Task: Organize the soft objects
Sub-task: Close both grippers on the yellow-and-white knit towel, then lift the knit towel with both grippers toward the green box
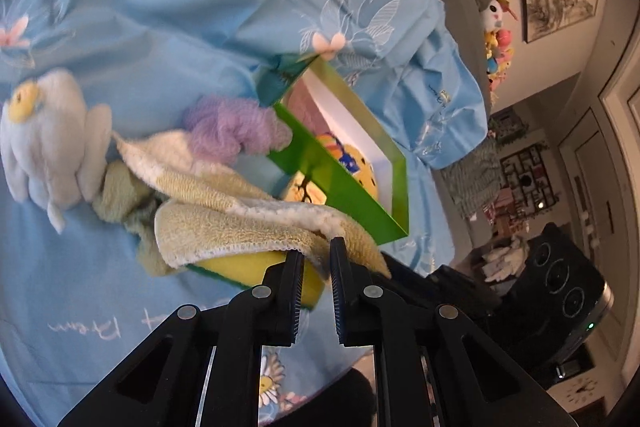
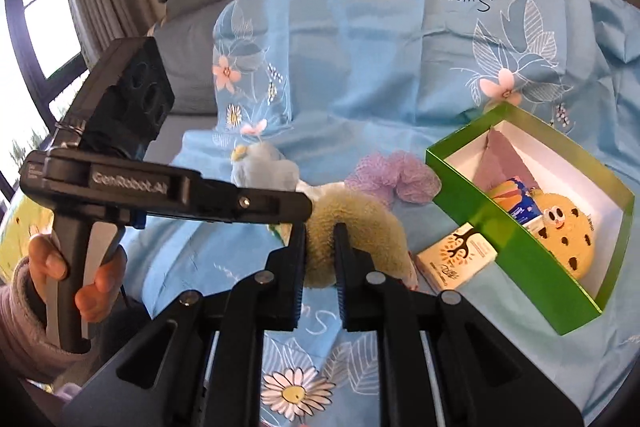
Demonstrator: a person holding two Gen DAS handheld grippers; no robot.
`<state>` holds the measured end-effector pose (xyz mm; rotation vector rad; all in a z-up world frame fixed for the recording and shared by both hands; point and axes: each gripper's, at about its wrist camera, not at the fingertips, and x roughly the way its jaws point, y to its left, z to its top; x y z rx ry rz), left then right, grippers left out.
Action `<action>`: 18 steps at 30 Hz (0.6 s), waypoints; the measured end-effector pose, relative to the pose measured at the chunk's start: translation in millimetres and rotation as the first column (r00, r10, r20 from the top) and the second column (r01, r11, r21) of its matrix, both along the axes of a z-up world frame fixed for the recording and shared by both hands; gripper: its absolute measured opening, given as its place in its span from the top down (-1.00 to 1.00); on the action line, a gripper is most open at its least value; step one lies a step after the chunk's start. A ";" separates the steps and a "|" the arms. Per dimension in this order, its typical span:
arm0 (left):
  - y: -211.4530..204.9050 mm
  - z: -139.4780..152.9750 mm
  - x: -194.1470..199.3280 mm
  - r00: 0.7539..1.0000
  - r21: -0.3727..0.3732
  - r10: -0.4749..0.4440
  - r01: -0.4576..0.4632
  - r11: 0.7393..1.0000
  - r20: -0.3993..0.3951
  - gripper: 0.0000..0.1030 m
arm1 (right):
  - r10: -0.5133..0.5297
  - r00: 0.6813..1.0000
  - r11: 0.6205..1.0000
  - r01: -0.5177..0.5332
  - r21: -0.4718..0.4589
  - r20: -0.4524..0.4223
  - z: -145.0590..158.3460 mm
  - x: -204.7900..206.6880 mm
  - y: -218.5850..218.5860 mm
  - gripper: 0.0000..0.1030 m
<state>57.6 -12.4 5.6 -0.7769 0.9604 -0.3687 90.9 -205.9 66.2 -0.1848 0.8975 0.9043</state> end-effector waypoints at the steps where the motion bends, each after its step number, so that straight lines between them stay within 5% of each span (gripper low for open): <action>1: -0.4 -1.6 -1.2 1.000 -0.006 -0.007 0.007 1.000 -0.001 0.76 | 0.010 1.000 1.000 -0.010 0.000 -0.012 -0.8 -1.4 -1.9 0.74; 7: -6.0 12.8 -2.2 0.999 0.057 -0.016 0.014 0.998 0.035 0.76 | -0.008 1.000 1.000 0.008 -0.015 0.028 -0.8 -6.5 -9.6 0.77; 18: 14.2 52.1 8.3 0.994 0.031 0.027 -0.030 0.999 0.109 0.76 | 0.052 0.985 0.997 -0.060 0.042 0.164 43.8 -5.5 25.0 0.85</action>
